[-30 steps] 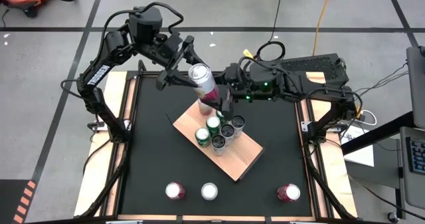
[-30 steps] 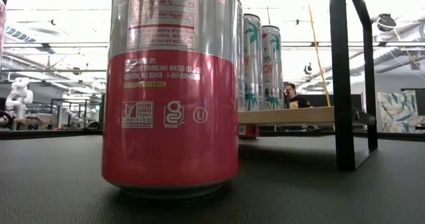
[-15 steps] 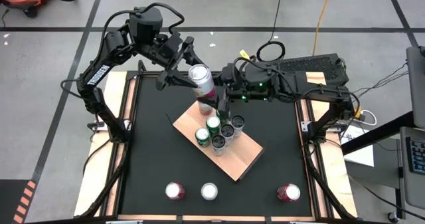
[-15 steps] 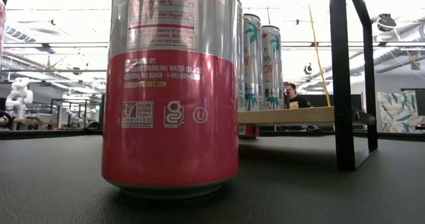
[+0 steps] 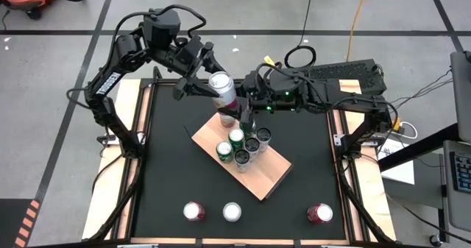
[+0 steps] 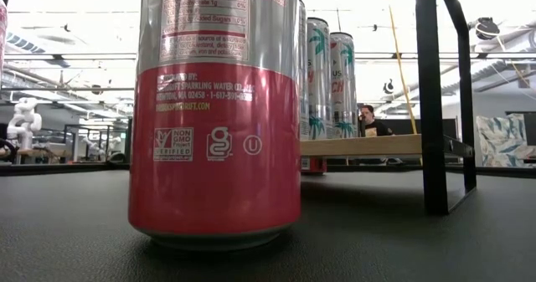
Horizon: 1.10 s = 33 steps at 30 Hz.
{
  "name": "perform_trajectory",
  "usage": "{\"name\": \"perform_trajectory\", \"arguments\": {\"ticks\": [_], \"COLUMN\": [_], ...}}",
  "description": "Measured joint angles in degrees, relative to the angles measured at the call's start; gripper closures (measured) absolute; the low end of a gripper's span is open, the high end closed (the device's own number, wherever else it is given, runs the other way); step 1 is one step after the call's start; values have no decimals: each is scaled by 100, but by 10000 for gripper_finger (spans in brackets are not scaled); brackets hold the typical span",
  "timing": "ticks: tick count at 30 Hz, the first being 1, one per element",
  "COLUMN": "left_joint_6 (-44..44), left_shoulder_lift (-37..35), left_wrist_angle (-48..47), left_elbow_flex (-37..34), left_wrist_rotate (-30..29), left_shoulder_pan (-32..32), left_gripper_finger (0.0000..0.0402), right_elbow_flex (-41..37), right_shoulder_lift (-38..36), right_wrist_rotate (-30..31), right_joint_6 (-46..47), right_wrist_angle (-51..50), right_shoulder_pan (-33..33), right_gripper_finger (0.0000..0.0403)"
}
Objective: Place canned beverage on shelf
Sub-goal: Put the top white and pink soda can aligned with the other white and pink soda can
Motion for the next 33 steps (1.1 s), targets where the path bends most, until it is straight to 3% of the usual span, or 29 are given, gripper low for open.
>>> {"name": "perform_trajectory", "arguments": {"ticks": [9, 13, 19, 28, 33], "left_joint_6": [-327, -560, -1572, -1032, -396], "left_shoulder_lift": [-252, -338, -383, -416, -423], "left_wrist_angle": [-92, -121, -266, -876, -1447], "left_elbow_flex": [2, 2, 2, -2, -4], "left_wrist_rotate": [-527, -533, -422, -922, -1520], "left_shoulder_pan": [91, 98, 98, -90, -332], "left_gripper_finger": [36, 32, 32, 32, 32], "right_elbow_flex": [-20, -20, -20, -9, -9], "right_shoulder_lift": [33, 22, 20, 7, 4], "right_wrist_rotate": [29, 26, 15, -278, -291], "right_joint_6": [-39, -11, 37, 94, 114], "right_wrist_angle": [-332, -366, -557, -830, -1083], "right_shoulder_pan": [4, 4, -2, 2, 2], "right_gripper_finger": [138, 139, 137, 136, 134]}}
